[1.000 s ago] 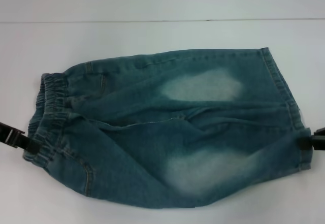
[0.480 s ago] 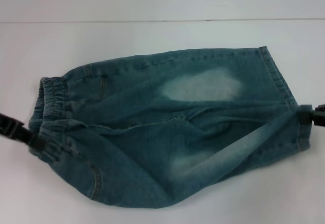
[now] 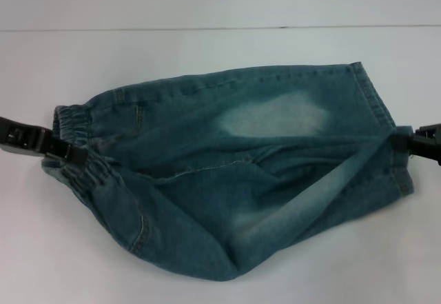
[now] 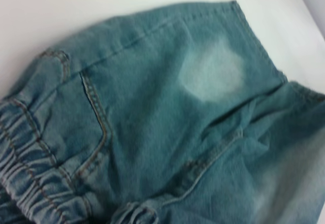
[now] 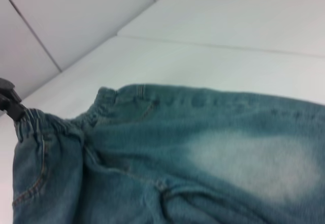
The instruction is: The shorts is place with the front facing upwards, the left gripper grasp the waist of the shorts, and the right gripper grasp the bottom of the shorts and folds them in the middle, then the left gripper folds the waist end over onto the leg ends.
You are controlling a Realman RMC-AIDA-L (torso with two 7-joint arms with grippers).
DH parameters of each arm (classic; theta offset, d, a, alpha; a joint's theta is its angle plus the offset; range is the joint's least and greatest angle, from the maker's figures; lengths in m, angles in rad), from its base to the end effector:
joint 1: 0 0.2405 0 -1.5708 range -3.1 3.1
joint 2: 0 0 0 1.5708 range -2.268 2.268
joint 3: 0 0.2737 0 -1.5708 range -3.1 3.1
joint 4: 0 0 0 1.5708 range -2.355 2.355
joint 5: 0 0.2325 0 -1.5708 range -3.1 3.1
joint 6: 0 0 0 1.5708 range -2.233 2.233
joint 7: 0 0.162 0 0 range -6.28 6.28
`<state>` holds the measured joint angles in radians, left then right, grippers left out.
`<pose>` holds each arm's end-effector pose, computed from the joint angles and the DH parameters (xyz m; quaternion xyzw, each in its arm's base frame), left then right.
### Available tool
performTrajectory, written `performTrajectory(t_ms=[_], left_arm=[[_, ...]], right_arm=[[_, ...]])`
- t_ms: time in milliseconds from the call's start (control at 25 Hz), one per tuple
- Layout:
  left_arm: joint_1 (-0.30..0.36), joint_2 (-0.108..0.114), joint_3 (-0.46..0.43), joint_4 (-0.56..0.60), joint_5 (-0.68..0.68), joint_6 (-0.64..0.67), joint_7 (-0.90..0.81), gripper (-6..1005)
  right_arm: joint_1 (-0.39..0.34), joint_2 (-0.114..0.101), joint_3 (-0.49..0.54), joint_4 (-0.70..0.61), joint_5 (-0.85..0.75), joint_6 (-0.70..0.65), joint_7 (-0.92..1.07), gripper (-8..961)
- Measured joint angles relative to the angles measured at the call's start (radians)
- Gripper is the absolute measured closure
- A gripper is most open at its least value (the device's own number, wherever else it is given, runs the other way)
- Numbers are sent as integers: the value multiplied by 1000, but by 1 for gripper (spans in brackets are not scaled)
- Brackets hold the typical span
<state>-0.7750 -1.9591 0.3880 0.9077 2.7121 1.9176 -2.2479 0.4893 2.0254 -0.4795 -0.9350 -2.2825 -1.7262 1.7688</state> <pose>-0.2770 0.3824 0.0787 -0.8451 -0.5315 -0.0191 0.0538 0.3225 0.3484 0.0626 -0.9061 0.3609 0.1566 0.1558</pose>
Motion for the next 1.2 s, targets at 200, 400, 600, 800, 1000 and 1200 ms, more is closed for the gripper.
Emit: performTrajectory(t_ms=[200, 400, 600, 800, 1000, 1200], left_arm=[[11, 4, -31, -21, -40, -43, 2, 936], [23, 4, -48, -20, -95, -103, 2, 937], [26, -1, -49, -25, -126, -179, 5, 937], [35, -6, -47, -28, -169, -253, 11, 939], [51, -14, -44, -29, -223, -333, 25, 940], [60, -23, -34, -45, -232, -426, 26, 942]], right_arm=[[-1, 14, 14, 15, 47, 46, -39, 921], [-5, 25, 23, 53, 99, 143, -77, 922], [-1, 28, 25, 106, 122, 226, -114, 923], [-5, 36, 28, 142, 164, 305, -178, 927], [-2, 36, 27, 169, 208, 371, -213, 928], [21, 36, 27, 202, 217, 448, -212, 929]])
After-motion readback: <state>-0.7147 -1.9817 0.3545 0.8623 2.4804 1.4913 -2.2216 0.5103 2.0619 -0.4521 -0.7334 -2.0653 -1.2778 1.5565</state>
